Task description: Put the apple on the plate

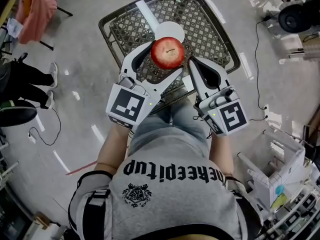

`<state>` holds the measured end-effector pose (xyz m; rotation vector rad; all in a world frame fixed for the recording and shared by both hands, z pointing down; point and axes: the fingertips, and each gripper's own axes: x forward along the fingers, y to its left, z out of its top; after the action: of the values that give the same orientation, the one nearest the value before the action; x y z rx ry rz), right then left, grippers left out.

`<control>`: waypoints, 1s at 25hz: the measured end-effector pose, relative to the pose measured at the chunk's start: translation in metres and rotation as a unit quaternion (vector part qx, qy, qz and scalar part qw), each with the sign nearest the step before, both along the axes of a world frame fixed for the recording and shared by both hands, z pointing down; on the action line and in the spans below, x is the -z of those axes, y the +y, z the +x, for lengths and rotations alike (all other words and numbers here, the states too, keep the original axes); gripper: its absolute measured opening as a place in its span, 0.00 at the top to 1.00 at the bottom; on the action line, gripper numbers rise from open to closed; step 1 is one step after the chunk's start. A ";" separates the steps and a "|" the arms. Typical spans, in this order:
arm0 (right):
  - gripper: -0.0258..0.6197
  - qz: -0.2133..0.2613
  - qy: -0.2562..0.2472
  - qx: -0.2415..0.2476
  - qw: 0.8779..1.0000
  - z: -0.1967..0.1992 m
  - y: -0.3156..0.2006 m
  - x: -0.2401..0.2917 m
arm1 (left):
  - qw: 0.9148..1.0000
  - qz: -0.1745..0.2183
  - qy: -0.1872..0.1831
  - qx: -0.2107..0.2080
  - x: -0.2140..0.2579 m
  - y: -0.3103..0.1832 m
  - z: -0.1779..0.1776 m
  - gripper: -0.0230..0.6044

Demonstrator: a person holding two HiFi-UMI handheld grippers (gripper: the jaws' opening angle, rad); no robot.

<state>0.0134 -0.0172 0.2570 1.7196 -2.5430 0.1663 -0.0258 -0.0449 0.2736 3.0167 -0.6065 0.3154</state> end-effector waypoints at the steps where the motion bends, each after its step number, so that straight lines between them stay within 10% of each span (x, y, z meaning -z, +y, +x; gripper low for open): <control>1: 0.95 0.000 0.001 -0.002 1.000 0.002 0.000 -0.002 | 1.000 0.000 0.000 -0.001 -0.002 0.000 0.001 0.31; 25: 0.95 -0.023 -0.011 0.041 0.999 0.056 -0.054 -0.016 | 0.998 -0.013 -0.011 0.057 -0.015 -0.054 0.046 0.32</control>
<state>0.0690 -0.0714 0.2729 1.6029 -2.5991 0.2386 0.0206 -0.0987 0.2887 2.9427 -0.7651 0.3472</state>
